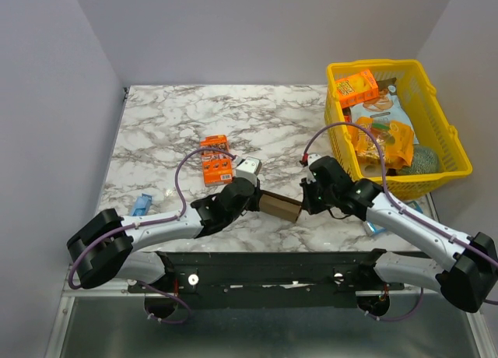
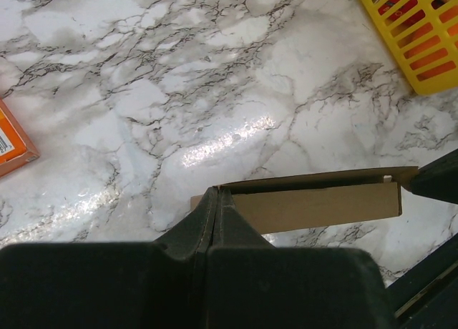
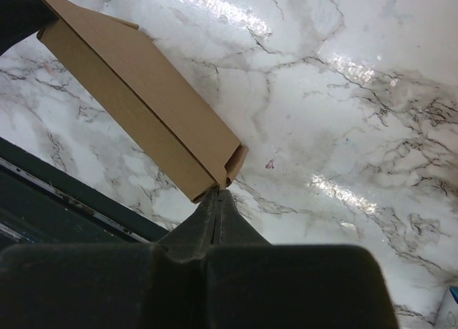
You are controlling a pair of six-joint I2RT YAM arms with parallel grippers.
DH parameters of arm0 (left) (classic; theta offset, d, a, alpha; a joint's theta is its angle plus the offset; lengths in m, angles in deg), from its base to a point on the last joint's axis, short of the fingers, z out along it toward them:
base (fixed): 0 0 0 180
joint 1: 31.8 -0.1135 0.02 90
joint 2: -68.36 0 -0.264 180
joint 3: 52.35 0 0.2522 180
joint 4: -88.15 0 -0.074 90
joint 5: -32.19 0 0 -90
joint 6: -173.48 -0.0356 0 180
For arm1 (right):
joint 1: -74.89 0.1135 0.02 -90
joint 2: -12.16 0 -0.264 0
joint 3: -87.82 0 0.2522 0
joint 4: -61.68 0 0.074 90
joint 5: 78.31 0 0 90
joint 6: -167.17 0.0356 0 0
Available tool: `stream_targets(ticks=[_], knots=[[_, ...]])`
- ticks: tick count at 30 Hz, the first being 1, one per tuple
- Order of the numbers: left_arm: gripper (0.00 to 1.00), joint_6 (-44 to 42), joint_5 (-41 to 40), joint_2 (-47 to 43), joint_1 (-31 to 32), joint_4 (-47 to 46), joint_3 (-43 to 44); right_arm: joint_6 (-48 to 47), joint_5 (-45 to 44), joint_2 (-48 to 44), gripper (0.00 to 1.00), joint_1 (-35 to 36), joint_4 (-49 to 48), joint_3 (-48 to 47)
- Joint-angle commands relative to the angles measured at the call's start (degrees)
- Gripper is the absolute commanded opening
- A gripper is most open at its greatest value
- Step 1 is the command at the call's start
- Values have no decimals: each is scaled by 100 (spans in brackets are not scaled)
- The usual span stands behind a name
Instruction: Fold the paper box
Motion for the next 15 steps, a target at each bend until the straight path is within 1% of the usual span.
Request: stream_targets(ticks=[1,7,15], knots=[[0,61,-141,331,102,1274,-202,396,319,17,1,-89,-395,163],[0,158,-281,419,172,1319,-141,774,399,166,1,-150,-571,181],[0,150,-299,498,216,1318,-97,986,469,202,0,-229,-703,137]])
